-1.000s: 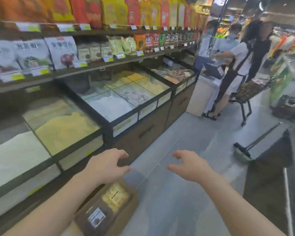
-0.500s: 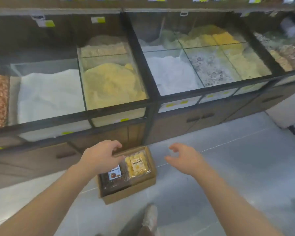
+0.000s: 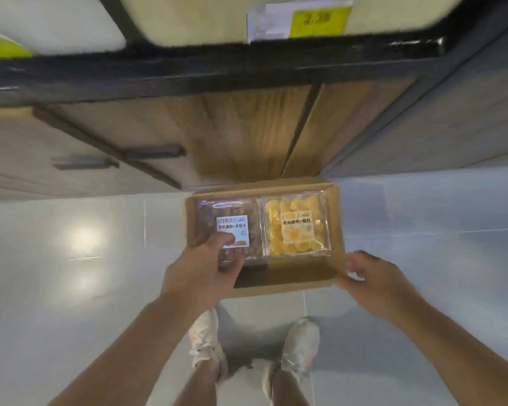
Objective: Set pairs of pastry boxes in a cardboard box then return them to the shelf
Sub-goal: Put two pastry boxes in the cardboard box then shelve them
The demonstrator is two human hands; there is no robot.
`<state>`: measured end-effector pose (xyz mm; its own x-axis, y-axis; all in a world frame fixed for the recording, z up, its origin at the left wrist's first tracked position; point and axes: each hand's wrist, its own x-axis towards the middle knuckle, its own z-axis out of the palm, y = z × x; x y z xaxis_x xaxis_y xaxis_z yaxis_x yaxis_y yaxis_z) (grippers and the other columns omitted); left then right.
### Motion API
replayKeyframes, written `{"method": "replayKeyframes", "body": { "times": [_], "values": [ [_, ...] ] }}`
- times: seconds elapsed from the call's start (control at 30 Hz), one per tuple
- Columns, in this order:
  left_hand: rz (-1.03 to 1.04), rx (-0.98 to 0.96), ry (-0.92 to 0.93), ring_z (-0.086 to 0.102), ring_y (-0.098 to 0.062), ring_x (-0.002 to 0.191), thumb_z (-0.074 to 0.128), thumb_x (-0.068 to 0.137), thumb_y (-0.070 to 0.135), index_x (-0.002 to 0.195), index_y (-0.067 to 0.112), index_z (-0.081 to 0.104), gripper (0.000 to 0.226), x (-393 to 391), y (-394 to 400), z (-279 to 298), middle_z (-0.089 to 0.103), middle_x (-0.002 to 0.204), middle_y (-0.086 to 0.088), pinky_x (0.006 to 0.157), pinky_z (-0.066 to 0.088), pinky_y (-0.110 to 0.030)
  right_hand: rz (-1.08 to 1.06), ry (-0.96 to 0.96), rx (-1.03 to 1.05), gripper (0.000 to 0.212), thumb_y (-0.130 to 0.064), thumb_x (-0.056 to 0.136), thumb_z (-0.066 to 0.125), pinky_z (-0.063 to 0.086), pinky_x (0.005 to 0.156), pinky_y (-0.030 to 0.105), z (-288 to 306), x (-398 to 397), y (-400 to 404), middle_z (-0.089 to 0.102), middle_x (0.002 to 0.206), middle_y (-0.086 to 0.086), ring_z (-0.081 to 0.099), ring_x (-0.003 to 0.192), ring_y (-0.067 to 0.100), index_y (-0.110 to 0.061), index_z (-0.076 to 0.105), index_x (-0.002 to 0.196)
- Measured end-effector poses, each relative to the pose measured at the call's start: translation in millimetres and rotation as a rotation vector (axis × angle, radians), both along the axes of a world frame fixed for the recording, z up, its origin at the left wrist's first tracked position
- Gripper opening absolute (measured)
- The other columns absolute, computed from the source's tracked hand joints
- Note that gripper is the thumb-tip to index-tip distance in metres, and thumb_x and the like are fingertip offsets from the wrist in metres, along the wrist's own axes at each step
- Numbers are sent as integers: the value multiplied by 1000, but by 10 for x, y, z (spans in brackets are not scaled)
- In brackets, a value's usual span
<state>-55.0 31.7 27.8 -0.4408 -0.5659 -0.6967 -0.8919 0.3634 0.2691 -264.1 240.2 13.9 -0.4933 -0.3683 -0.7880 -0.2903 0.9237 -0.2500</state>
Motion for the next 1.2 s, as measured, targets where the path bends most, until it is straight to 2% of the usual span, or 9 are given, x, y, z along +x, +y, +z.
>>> {"method": "replayKeyframes", "body": {
  "times": [0.17,0.27,0.4,0.5,0.6,0.7,0.97,1.1,1.2],
  "values": [
    [159,105,1,49,-27,136,60,98,43,142,33,48,46,135,-33,-1523,52,149,0,108,48,-46,-37,-51,75,25,-35,89,68,55,82,36,-1405,-72,-78,70,102,-3,66,95,23,-28,66,113],
    [306,112,-30,41,-33,139,63,98,39,152,29,36,61,186,-27,-2198,42,153,-6,113,40,-52,-105,-18,26,38,-36,92,66,47,72,30,-2095,-118,-187,65,116,-2,60,98,22,-26,61,129],
    [588,130,-127,34,-36,145,76,89,43,160,30,14,96,242,-86,-2820,25,161,-10,114,37,-54,-273,120,-46,57,-31,89,65,35,58,23,-2712,-146,-295,56,135,2,54,103,23,-25,48,143],
    [735,134,-126,40,-36,142,83,84,33,160,28,13,104,304,-77,-3106,30,158,-10,112,41,-53,-359,199,-35,64,-27,89,66,41,66,25,-2955,-124,-381,48,143,7,53,112,28,-21,39,147],
    [797,78,-110,36,-39,143,85,80,33,159,27,14,106,324,-118,-3224,31,157,-11,116,38,-57,-406,265,-4,80,-25,85,70,47,96,45,-3051,-77,-498,39,149,12,45,132,37,-16,27,151],
    [800,62,-87,38,-40,142,83,83,32,156,24,21,97,315,-149,-3190,35,154,-13,113,39,-57,-459,256,6,84,-22,81,71,44,106,48,-3078,-103,-567,39,150,13,42,136,38,-13,27,151],
    [795,-21,-45,44,-40,131,76,89,23,152,23,31,78,310,-127,-2732,36,146,-17,103,47,-53,-308,216,137,89,-28,82,75,35,112,50,-2838,-81,-622,26,153,18,31,140,38,-12,25,153],
    [622,-55,94,43,-35,132,66,96,28,154,33,30,68,422,-95,-2557,46,147,-10,104,48,-59,-279,304,-36,69,-20,83,72,44,105,43,-2691,-53,-503,31,142,16,47,125,40,-9,39,144],
    [547,20,186,53,-29,129,61,98,37,151,42,34,60,426,-144,-2450,56,143,-1,93,58,-59,-261,258,-52,60,-22,80,72,52,96,36,-2625,-116,-416,31,136,10,56,107,35,-12,50,134]
  ]
}}
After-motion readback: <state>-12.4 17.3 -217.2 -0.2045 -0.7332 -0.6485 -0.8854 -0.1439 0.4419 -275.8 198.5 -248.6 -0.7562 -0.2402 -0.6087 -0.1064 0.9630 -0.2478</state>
